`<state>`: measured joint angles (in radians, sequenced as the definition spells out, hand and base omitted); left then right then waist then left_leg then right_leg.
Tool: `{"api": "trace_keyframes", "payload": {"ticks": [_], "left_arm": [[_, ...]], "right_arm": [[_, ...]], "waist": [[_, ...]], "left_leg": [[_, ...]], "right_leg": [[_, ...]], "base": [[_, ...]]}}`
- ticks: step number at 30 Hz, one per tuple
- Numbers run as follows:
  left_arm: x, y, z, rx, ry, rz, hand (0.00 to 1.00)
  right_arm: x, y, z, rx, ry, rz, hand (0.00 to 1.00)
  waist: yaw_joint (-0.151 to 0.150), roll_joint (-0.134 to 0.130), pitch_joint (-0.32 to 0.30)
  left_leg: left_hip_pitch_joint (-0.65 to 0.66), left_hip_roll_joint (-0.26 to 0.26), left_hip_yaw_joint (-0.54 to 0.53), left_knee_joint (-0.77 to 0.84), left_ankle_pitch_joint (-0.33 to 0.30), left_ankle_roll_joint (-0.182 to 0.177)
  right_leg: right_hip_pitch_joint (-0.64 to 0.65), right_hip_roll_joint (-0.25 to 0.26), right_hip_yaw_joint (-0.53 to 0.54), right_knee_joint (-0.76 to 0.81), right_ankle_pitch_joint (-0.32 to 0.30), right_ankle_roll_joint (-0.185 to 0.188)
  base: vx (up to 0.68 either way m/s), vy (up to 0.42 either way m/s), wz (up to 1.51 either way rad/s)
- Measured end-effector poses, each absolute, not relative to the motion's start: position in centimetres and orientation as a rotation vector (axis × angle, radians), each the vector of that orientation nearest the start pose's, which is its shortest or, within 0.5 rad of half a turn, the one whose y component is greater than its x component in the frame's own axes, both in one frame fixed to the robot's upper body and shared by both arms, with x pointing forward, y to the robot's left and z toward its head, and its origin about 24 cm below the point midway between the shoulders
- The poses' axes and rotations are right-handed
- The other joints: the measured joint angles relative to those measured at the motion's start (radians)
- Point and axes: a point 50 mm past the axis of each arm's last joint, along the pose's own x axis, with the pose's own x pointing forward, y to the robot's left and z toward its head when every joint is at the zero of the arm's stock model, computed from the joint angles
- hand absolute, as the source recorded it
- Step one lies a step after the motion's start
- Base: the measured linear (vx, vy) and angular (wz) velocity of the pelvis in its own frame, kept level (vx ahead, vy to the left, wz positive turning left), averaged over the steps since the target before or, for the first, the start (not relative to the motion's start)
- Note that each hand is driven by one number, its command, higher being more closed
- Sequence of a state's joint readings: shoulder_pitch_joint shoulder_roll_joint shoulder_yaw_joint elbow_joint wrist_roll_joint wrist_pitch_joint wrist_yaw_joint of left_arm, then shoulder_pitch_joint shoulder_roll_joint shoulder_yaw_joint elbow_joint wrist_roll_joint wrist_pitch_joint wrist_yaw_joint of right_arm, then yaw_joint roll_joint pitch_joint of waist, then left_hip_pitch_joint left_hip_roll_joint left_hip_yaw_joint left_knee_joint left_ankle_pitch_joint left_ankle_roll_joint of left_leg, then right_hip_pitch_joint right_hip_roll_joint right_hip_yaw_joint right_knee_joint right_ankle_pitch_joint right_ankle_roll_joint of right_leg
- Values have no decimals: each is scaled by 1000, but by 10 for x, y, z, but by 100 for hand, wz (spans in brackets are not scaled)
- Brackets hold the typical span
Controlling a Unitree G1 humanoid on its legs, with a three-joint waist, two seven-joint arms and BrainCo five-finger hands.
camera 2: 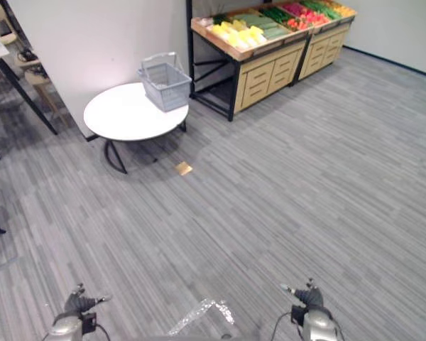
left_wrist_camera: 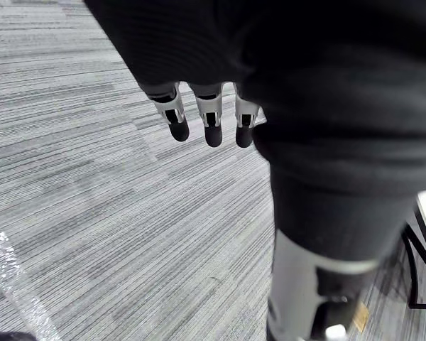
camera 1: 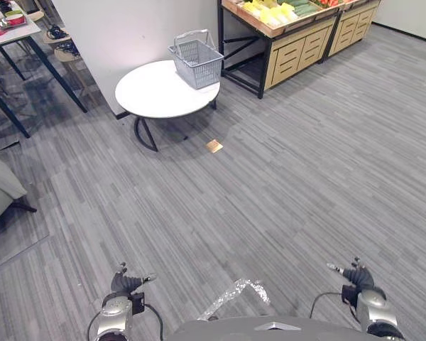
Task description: Pick vegetable in the basket
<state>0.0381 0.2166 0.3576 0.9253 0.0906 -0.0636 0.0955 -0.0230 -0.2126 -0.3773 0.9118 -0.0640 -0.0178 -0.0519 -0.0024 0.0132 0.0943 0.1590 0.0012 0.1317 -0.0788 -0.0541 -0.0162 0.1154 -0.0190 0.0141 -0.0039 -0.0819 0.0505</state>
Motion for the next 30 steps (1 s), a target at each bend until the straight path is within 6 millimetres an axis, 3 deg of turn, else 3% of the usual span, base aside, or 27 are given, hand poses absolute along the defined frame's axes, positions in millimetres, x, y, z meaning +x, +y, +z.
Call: {"api": "trace_keyframes", "payload": {"ticks": [5,15,23,25,27,28,29,30], "left_arm": [[130,286,-120,173,864,481,0],[121,283,-123,179,875,511,0],[131,280,-121,188,857,485,0],[132,278,-122,190,855,474,0],[132,279,-121,188,854,481,0],[127,281,-122,180,858,500,0],[127,282,-120,160,846,520,0],[128,278,-119,112,819,550,0]], "right_arm": [[155,-282,-113,-108,828,-452,0],[143,-275,-120,-116,868,-426,0],[144,-274,-120,-110,866,-425,0],[146,-273,-120,-107,862,-423,0],[147,-267,-122,-94,863,-416,0],[148,-259,-124,-86,866,-400,0],[149,-252,-125,-85,861,-381,0],[153,-246,-121,-95,829,-359,0]], "waist": [[-6,0,1],[-9,-3,1],[-10,-11,17],[-10,-10,24],[-9,-19,32],[-4,-28,42],[-2,-38,50],[3,-31,69]], "left_leg": [[4,2,3,12,-8,-12],[-4,1,0,3,4,0],[-44,-2,-23,-18,24,3],[-47,-1,-22,-16,14,-5],[-76,6,-11,98,-59,-19],[-121,21,22,265,-128,-55],[-177,46,63,438,-159,-88],[-267,103,102,699,-159,-94]], "right_leg": [[9,0,0,2,0,0],[-6,0,-9,5,-2,-3],[-45,-1,-30,7,-7,-5],[-66,1,-30,47,-38,-10],[-75,-2,-24,114,-88,-21],[-70,-1,-8,146,-123,-32],[-58,-2,2,166,-145,-41],[-34,14,15,188,-162,-46]], "base": [[-6,-27,0],[-68,-36,1],[29,-24,8],[81,-29,1],[110,-43,-10],[81,-79,-21],[98,-133,-39],[108,-129,-55]]}}
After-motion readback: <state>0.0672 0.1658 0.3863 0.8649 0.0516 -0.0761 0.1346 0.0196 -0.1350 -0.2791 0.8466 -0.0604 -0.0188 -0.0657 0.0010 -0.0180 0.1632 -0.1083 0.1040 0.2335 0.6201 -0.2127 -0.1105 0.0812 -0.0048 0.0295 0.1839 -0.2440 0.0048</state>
